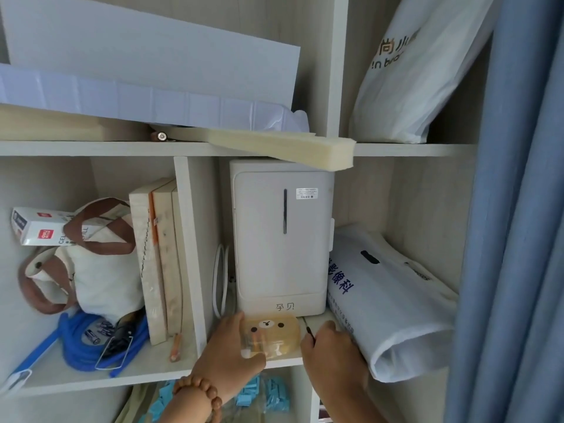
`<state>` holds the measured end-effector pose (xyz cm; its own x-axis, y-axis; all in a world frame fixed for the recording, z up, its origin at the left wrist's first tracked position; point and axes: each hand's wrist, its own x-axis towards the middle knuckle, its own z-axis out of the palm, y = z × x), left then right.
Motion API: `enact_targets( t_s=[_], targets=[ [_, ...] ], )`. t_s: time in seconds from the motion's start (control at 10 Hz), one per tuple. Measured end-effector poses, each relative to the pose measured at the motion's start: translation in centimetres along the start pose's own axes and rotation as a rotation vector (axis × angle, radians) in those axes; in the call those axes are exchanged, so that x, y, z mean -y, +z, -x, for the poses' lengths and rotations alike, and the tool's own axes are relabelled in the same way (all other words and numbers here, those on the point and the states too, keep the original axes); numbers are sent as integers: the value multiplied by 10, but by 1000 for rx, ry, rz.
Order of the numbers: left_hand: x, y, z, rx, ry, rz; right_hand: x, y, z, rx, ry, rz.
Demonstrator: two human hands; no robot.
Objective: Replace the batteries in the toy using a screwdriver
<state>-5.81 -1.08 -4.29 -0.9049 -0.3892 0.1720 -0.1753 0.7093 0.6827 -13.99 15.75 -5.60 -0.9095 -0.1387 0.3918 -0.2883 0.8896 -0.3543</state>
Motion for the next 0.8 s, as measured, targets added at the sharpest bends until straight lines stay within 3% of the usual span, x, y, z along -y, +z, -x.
enact_targets(
  t_s=[0.4,0.6,0.8],
  targets=[
    [-8,-6,13,10,29,-21,3,-5,4,23,3,-65],
    [-24,-22,37,-140,141,-192,3,-20,15,38,-2,-170],
    [-50,-53,65,-296,200,-254,7,-58,32,127,-221,-368]
  ],
)
